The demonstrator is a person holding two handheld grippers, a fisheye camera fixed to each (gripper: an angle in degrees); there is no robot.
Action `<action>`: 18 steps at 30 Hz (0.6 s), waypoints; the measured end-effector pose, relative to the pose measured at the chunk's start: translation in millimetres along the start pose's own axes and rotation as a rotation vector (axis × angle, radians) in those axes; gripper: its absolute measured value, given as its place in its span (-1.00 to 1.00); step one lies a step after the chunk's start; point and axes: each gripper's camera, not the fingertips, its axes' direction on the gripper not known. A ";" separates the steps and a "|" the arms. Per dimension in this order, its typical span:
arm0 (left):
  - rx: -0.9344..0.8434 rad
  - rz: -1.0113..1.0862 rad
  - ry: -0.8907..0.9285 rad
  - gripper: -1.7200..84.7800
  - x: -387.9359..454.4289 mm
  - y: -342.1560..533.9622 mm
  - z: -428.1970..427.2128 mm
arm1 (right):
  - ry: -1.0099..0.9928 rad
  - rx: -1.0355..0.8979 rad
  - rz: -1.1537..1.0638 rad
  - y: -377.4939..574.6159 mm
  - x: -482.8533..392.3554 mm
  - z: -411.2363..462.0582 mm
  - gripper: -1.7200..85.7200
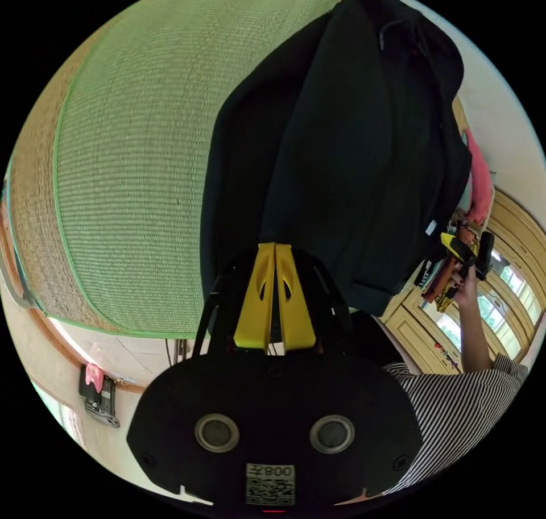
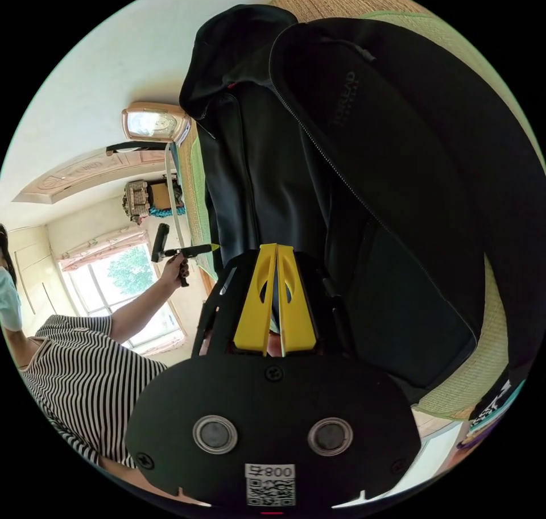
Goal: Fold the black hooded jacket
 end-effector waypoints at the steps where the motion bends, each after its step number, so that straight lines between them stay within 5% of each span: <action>1: 0.016 -0.002 -0.012 -0.96 -2.6 4.8 -7.9 | 0.002 0.001 -0.002 1.7 0.8 -1.6 -0.96; 8: 0.200 -0.034 0.001 -0.92 -49.0 44.6 -89.2 | 0.010 0.022 -0.007 9.3 5.5 -11.3 -0.96; 18: -0.143 0.003 -0.080 -0.75 9.6 39.4 63.3 | 0.047 -0.019 -0.002 16.2 2.1 -2.4 -0.96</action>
